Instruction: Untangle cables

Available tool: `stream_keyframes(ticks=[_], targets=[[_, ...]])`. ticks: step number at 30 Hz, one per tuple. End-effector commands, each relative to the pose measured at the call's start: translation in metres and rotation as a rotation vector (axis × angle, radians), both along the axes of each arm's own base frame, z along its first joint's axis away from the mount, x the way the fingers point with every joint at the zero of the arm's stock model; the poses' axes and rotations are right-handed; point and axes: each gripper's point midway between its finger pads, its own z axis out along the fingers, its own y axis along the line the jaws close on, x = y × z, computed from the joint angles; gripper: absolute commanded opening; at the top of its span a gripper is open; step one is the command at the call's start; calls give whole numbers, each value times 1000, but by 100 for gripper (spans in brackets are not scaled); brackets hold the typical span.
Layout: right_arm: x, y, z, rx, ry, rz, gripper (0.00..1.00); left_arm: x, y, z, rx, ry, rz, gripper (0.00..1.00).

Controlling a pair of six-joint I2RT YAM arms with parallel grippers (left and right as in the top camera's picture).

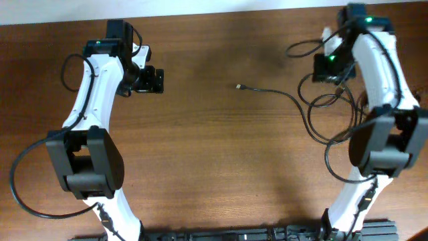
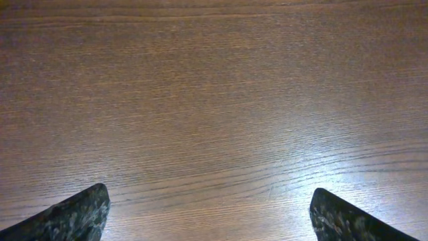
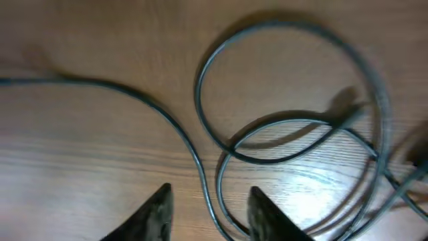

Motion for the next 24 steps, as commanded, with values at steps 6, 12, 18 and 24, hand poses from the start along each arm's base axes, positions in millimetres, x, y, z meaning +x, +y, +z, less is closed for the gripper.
stream_keyframes(ticks=[6,12,18,24], targets=[[-5,47,-10,104,7,141,56,2,-4,17,-14,-40,0,96],[5,128,-18,109,-115,540,60,2,-4,17,-14,-40,0,96],[8,207,-25,70,-264,901,76,2,-4,17,-14,-39,0,96],[18,237,-42,37,-313,969,75,2,-4,17,-13,-39,0,96]])
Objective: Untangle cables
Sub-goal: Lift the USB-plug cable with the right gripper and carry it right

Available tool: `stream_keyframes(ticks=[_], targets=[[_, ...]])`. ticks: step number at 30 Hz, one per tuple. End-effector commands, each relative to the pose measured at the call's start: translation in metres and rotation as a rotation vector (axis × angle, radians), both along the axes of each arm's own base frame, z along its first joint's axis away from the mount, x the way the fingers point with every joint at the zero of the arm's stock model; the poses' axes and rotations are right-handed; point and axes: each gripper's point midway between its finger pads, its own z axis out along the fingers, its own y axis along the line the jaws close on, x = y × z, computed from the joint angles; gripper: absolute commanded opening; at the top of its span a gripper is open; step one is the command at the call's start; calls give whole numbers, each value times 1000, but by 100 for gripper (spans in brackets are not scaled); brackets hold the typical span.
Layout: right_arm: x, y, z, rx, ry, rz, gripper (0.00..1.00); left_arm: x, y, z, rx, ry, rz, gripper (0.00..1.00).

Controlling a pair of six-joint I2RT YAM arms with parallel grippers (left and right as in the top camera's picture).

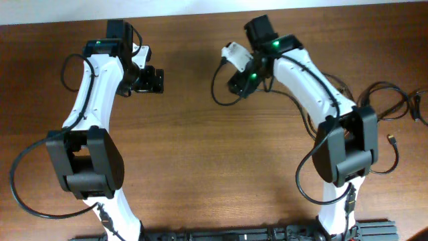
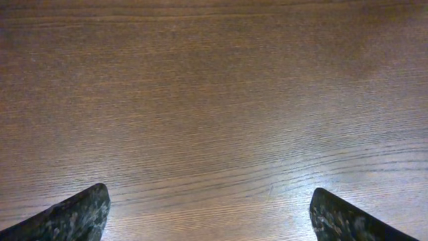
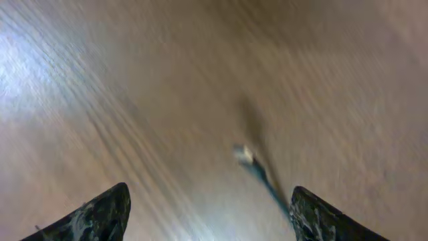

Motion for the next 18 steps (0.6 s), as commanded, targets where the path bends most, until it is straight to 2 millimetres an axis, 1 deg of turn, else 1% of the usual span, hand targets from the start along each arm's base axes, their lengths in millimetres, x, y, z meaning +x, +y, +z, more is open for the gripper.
stream_keyframes(ticks=[1,4,8,12,13,16,18], targets=[[2,4,-27,-34,12,38,75,2,-4,17,-13,-40,0,96],[5,4,-45,-42,31,35,76,2,-4,17,-13,-41,0,96],[7,-6,-70,-101,57,16,75,2,-4,17,-13,-41,0,96],[9,-19,-88,-178,67,-5,74,2,-4,17,-13,-40,0,96],[9,-21,-89,-190,69,-8,73,2,-4,17,-13,-40,0,96],[10,-29,-96,-207,86,-48,69,2,-4,17,-14,-40,0,96],[12,-36,-97,-199,98,-95,59,2,-4,17,-14,-40,0,96]])
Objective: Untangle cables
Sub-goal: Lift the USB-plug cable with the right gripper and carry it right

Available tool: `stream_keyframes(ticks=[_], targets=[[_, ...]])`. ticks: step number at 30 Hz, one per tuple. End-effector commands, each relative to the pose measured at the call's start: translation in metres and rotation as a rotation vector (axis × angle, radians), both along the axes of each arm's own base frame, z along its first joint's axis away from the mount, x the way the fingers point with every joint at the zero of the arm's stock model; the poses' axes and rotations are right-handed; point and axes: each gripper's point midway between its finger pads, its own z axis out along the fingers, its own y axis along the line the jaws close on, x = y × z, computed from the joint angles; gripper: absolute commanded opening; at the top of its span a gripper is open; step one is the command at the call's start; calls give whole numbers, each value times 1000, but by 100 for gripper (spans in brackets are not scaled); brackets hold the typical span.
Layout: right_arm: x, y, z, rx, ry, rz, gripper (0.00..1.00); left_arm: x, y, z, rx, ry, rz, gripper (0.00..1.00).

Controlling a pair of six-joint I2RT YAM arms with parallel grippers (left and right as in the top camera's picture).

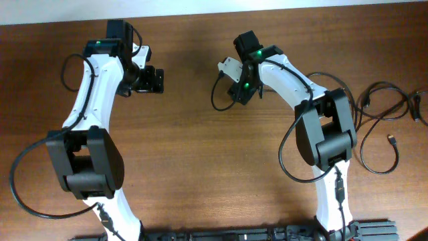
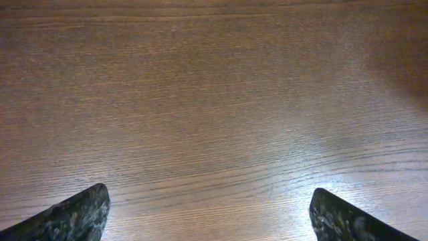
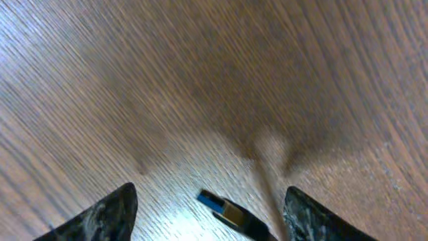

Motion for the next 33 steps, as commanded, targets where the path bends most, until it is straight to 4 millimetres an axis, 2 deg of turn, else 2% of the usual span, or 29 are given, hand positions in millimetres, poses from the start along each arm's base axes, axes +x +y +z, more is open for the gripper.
stream_keyframes(ticks=[1,3,6,8,11,15,16,17,19,21,26,30,33], targets=[[3,-21,-11,-26,25,-98,53,2,-4,17,-14,-40,0,96],[6,-29,-11,-15,37,-176,43,2,-4,17,-14,-40,0,96],[8,-43,-10,-5,56,-269,16,2,-4,17,-14,-40,0,96],[7,-51,-6,-6,68,-285,4,2,-4,17,-14,-40,0,96],[10,-64,9,-2,59,-312,4,2,-4,17,-14,-40,0,96],[20,-91,48,23,14,-372,4,2,-4,17,-14,-39,0,95],[19,-93,60,61,20,-379,8,2,-4,17,-14,-40,0,95],[16,-89,67,102,33,-373,22,2,-4,17,-14,-40,0,95],[13,-85,71,131,49,-368,42,2,-4,17,-14,-42,0,95],[10,-80,70,154,67,-360,57,2,-4,17,-14,-42,0,96],[6,-52,64,186,72,-233,68,2,-4,17,-14,-40,0,95],[2,-31,48,167,77,-126,72,2,-4,17,-14,-40,-1,95],[2,-19,25,158,97,-104,72,1,-4,17,-14,-38,-1,95]])
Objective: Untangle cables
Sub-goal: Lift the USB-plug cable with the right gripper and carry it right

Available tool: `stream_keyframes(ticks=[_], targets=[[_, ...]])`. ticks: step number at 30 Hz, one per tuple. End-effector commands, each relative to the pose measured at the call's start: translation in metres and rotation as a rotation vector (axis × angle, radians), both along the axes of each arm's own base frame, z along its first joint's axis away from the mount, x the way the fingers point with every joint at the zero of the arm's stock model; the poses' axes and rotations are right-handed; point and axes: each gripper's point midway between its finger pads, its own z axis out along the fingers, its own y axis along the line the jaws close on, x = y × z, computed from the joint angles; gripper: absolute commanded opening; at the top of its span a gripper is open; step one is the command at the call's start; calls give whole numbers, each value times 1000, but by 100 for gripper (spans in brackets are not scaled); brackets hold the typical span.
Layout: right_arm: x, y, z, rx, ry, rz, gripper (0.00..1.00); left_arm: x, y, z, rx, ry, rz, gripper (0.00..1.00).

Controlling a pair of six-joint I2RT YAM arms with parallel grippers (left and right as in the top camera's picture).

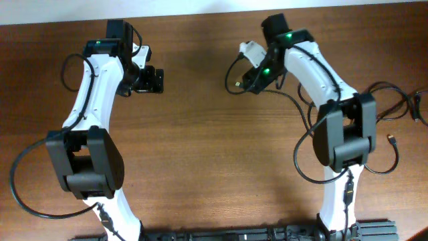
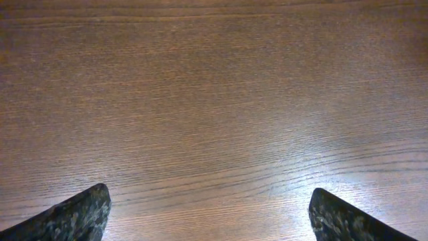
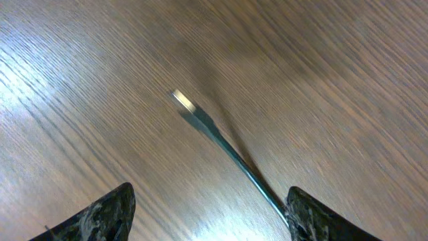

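Note:
A thin dark cable (image 3: 227, 150) lies on the wooden table (image 1: 200, 147), its metal plug (image 3: 182, 102) pointing up-left in the right wrist view. My right gripper (image 3: 210, 221) hovers open over this cable end, and the cable runs down beside the right fingertip (image 3: 321, 214). In the overhead view the right gripper (image 1: 254, 77) is at the table's upper middle. More looped cables (image 1: 388, 100) lie at the far right, one ending in a small plug (image 1: 391, 139). My left gripper (image 2: 207, 217) is open over bare wood at the upper left (image 1: 155, 80).
The table's far edge (image 1: 200, 17) runs close behind both grippers. Both arm bases stand at the near edge, with a black rail (image 1: 254, 235) between them. The arms' own black cable loops hang beside them.
My right gripper has moved right and slightly back. The cable plug, then low between its fingers, now lies farther ahead of them. The left gripper has not moved.
At first my right gripper was at the far right over looped cables, its jaws narrow with a strand between them. Then it was wide open at the table's middle above a cable plug, then closer over that plug, and now a little right of it. The left arm stayed still.

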Motion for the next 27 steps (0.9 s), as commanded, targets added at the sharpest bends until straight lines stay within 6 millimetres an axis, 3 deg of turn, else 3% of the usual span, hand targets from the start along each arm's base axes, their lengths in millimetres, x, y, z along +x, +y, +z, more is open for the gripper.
stream_keyframes(ticks=[1,9,13,19,20,24,27], targets=[[-3,12,-30,1,41,47,72,1,-4,17,-13,-38,-1,95],[-3,18,-54,-4,63,55,69,0,-4,16,-13,-34,-1,95],[-3,18,-58,-3,69,48,53,0,-4,16,-13,-33,-1,95],[-9,15,-60,-11,94,43,9,0,-4,16,-14,-32,0,95],[-9,11,-61,-28,101,12,5,0,-4,16,-14,-32,0,95],[-4,-6,-54,-119,79,-62,4,0,-4,16,-13,-32,0,95],[5,-22,-30,-190,13,-101,4,0,-4,16,-13,-33,-2,95]])
